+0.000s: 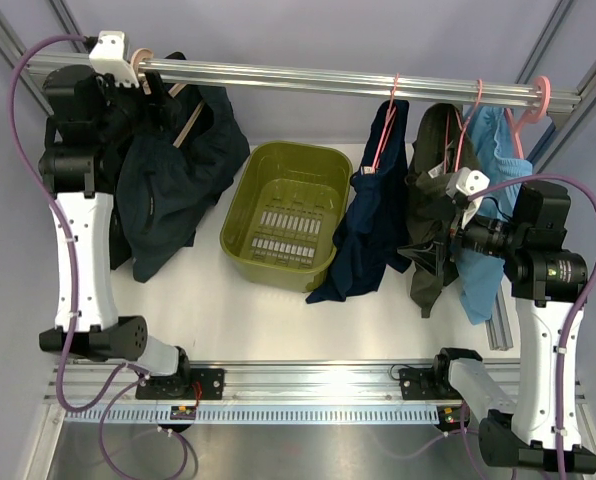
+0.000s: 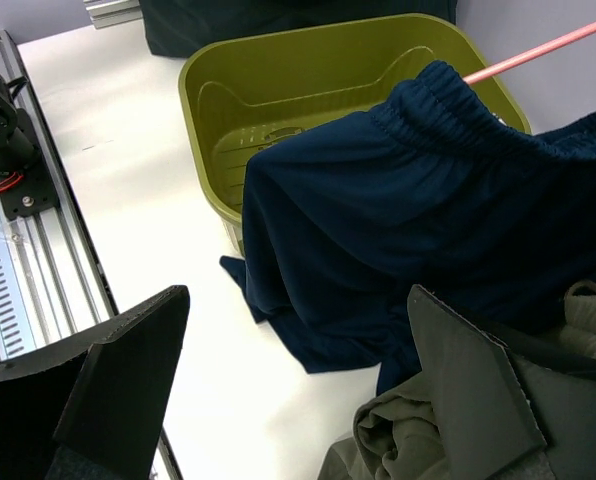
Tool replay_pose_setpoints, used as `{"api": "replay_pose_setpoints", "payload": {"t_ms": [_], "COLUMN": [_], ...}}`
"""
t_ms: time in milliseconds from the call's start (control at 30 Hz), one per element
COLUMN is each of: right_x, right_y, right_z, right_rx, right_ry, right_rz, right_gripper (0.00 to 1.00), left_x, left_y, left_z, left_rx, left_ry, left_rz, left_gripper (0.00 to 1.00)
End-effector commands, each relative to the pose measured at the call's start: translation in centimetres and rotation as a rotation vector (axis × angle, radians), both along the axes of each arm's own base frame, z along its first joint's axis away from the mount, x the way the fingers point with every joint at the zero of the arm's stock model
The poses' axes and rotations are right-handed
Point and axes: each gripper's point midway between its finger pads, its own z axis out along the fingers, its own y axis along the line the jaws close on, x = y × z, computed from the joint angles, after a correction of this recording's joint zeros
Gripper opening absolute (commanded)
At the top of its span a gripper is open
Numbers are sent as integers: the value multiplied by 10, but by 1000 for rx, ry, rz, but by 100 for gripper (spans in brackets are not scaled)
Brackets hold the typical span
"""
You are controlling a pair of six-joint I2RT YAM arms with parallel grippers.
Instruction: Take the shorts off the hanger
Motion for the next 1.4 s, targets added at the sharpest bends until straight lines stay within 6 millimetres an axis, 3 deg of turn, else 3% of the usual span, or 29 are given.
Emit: {"api": "replay_pose_setpoints", "payload": {"t_ms": [0, 567, 767, 1067, 1167, 1367], "right_x": [0, 6, 7, 15, 18, 20], "right_y": [5, 11, 11, 11, 11, 12], "right_z": [6, -4, -8, -8, -7, -6], "right_rx": [23, 78, 86, 100, 107, 118], "right_ry": [-34, 24, 50, 66, 68, 77], "right_rz": [38, 65, 60, 50, 47, 52], "right_gripper": [99, 100, 100, 100, 99, 100], "left_x": [8, 61, 70, 78, 78, 73], "left_y": [4, 34, 34, 40, 42, 40], "left_z": [12, -26, -32, -63, -67, -56], "left_rx": [-14, -12, 14, 67, 76, 88], "left_ry": [-11, 46, 43, 118, 125, 79], "left_rz": [-27, 19, 2, 2, 9, 1], "left_gripper": [71, 59, 53, 40, 34, 7]}}
